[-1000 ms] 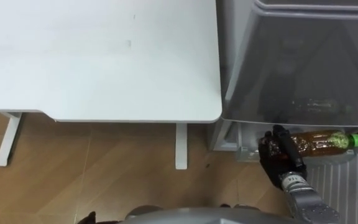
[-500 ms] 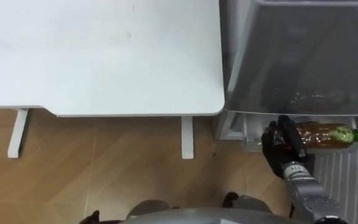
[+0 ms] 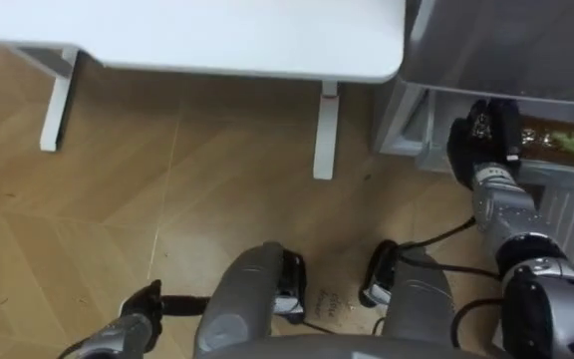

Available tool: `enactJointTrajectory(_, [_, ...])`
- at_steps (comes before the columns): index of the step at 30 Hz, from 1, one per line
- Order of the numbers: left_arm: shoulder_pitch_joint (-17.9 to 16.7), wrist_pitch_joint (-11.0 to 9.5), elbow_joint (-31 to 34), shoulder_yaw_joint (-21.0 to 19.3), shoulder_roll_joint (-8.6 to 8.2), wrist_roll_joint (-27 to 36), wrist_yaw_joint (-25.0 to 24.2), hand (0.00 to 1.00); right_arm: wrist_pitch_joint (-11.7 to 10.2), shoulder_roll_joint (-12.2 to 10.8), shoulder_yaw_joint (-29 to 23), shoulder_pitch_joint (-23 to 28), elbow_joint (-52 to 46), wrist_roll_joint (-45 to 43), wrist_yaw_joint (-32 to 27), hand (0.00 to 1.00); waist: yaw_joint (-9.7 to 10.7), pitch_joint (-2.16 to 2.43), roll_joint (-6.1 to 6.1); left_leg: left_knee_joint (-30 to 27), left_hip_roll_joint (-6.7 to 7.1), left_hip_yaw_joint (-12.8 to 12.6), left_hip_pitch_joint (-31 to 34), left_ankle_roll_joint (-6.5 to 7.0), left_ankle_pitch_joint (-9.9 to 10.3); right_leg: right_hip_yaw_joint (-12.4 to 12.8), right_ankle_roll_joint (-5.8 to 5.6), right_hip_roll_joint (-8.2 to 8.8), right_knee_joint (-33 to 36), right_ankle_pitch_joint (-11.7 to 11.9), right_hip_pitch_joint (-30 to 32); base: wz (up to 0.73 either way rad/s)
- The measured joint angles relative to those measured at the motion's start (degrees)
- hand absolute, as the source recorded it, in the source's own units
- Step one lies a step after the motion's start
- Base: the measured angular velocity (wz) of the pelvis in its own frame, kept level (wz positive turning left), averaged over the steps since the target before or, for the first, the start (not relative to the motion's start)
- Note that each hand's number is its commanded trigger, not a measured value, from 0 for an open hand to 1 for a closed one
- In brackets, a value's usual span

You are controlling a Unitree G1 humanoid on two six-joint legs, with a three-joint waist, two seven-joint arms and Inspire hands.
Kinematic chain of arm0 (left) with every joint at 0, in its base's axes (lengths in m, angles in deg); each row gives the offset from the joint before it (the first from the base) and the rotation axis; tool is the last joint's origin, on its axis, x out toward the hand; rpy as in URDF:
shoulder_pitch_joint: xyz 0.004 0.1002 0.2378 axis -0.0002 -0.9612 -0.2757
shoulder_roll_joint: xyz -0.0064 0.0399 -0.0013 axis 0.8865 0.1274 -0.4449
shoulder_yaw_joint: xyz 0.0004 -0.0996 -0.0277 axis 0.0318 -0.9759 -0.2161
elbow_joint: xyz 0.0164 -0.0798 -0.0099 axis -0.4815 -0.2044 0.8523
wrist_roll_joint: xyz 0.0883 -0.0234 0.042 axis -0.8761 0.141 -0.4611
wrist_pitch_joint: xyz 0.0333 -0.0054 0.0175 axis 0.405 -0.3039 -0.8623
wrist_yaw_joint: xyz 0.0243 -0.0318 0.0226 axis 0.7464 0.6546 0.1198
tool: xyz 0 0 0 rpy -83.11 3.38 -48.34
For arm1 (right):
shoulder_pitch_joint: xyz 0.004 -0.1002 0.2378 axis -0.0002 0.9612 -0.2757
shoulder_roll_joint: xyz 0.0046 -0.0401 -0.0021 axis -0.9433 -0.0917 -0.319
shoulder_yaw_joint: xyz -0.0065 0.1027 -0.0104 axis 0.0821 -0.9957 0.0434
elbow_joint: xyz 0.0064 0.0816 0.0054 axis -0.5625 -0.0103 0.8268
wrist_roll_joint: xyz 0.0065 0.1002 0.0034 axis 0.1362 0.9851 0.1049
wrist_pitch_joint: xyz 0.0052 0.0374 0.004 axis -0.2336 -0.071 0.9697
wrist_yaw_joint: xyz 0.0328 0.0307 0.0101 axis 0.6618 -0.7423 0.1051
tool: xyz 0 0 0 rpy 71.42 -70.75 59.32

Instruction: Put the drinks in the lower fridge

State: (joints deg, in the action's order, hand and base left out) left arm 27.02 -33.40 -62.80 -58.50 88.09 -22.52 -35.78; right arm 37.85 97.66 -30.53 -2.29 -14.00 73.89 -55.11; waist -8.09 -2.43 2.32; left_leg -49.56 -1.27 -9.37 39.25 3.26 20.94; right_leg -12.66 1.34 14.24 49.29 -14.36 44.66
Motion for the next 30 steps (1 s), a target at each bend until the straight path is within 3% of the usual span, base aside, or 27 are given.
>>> enactJointTrajectory(5, [0.3,0.2,0.2,0.7,0.02,-0.2,0.0,0.0,0.0,0.7,-2.2,-2.7,1.8,0.4,-1.3,1.0,-0.2,0.01,0.15,-5.6,0.05,0.3,6.3,0.29,1.5,0.2,0.43,1.52,5.5,-1.3,6.0,0.1])
enactJointTrajectory(10, [0.5,0.0,0.2,1.7,0.04,-0.1,1.0,0.0,0.1,4.0,-2.3,-6.5,3.6,-0.2,-1.9,1.0,-0.2,-0.02,0.12,-7.6,0.44,0.3,10.4,0.51,1.6,0.2,0.62,2.63,7.8,-1.9,10.3,0.08])
enactJointTrajectory(11, [0.4,0.1,0.2,2.1,0.04,-0.1,1.0,0.0,0.1,4.7,-2.3,-7.1,3.6,-0.3,-2.0,0.78,-0.4,-0.02,0.11,-7.8,0.46,0.5,10.9,0.51,1.6,0.0,0.59,2.66,7.8,-1.9,10.5,0.08])
enactJointTrajectory(12, [0.3,0.1,0.2,2.6,0.05,-0.1,1.0,0.0,0.0,5.3,-2.3,-7.8,3.5,-0.5,-2.7,0.29,-0.2,-0.04,0.08,-7.8,0.52,0.6,11.1,0.5,1.6,-0.1,0.59,2.67,7.8,-1.9,10.6,0.11])
enactJointTrajectory(13, [0.3,0.1,0.2,3.1,0.05,-0.2,1.0,0.0,0.0,6.1,-2.3,-8.8,3.4,-0.5,-3.7,1.0,-0.1,-0.06,-0.08,-7.8,0.62,0.7,11.2,0.49,1.7,-0.1,0.63,2.65,7.8,-1.9,10.6,0.08])
enactJointTrajectory(19, [0.3,-0.9,0.0,3.1,0.34,-0.1,2.1,0.0,0.5,8.0,-2.1,-12.2,2.5,-2.3,-7.9,1.0,0.6,-0.09,-0.93,-7.7,0.52,1.0,11.3,0.71,1.8,-0.3,0.63,2.44,7.4,-1.8,10.6,-0.02])
enactJointTrajectory(20, [0.3,-1.2,0.0,3.1,0.34,-0.1,2.1,0.0,0.5,8.2,-2.1,-12.2,2.4,-2.4,-8.3,0.15,0.6,-0.07,-0.92,-7.7,0.53,1.0,11.3,0.77,1.8,-0.2,0.57,2.47,7.3,-1.8,10.6,0.0])
enactJointTrajectory(21, [0.4,-1.6,0.0,3.1,0.43,-0.1,2.2,0.0,0.5,8.2,-2.0,-12.2,2.1,-2.6,-8.9,0.0,0.7,-0.06,-0.92,-7.7,0.56,1.0,11.3,0.84,1.9,-0.2,0.43,2.49,7.2,-1.7,10.6,0.0])
enactJointTrajectory(28, [0.5,-1.2,0.0,3.1,0.47,0.0,2.2,0.0,0.1,8.9,-2.1,-12.8,2.1,-2.3,-10.6,0.0,0.6,0.02,-0.61,-6.1,0.84,0.3,11.2,1.53,1.4,-0.1,-0.46,2.58,5.3,-0.8,10.7,-0.03])
enactJointTrajectory(30, [0.5,-0.9,0.0,3.1,0.59,0.0,2.2,0.0,0.1,9.1,-2.1,-12.8,2.1,-2.2,-10.6,0.0,0.6,0.06,-0.54,-5.7,0.84,0.1,11.0,1.63,1.2,-0.1,-0.26,2.6,5.0,-0.5,10.7,-0.02])
